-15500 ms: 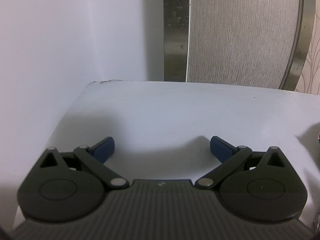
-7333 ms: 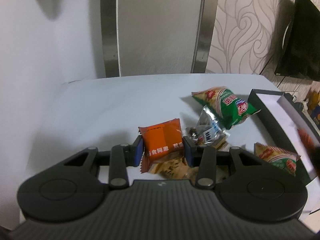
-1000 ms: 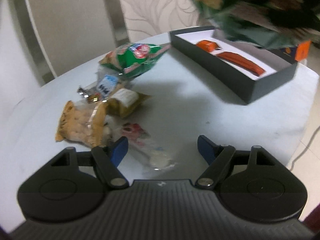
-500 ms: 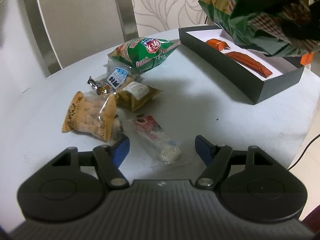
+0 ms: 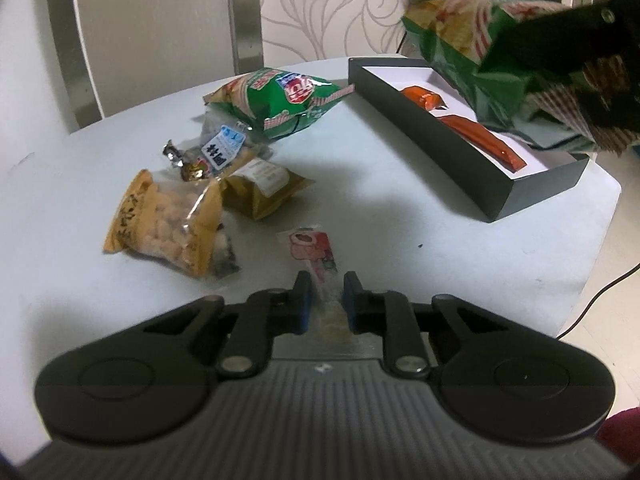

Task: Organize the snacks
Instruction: 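Grasp the pink-wrapped candy with left tool while right tool holds the green bag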

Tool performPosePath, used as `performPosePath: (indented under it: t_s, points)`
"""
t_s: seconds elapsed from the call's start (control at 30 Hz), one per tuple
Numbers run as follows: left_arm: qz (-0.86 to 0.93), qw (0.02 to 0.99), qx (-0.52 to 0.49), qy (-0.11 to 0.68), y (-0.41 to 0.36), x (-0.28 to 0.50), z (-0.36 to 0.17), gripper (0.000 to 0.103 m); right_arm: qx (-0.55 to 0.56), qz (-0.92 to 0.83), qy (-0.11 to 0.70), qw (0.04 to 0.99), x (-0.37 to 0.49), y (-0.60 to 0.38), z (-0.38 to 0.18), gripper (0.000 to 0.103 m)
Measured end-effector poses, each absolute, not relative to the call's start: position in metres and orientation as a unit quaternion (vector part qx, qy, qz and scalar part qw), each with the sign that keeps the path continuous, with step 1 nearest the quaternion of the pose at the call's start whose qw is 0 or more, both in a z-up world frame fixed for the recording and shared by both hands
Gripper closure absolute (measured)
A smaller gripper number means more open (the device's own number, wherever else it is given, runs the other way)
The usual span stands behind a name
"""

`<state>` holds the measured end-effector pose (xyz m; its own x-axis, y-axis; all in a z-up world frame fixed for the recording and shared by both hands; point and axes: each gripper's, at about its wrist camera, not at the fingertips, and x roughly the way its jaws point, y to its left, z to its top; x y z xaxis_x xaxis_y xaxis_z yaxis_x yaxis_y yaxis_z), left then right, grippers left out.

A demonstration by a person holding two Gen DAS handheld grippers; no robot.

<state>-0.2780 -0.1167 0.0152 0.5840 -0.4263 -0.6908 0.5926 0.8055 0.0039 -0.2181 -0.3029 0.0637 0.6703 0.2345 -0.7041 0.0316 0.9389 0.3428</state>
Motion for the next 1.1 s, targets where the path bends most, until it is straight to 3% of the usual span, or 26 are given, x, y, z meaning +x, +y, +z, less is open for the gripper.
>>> performPosePath:
  t_s: [0.4,1.1]
  points:
    - [-0.280,0.894,0.108,0.333,-0.106,-0.264,0.040,0.089,0.168,0.060,0.405,0.897,-0.223,-0.297,0.062,0.035]
    - [-0.243,0.920,0.079,0.297,-0.103,-0.235,0.088,0.090,0.189,0.048,0.401,0.895,-0.251,-0.309,0.059,0.035]
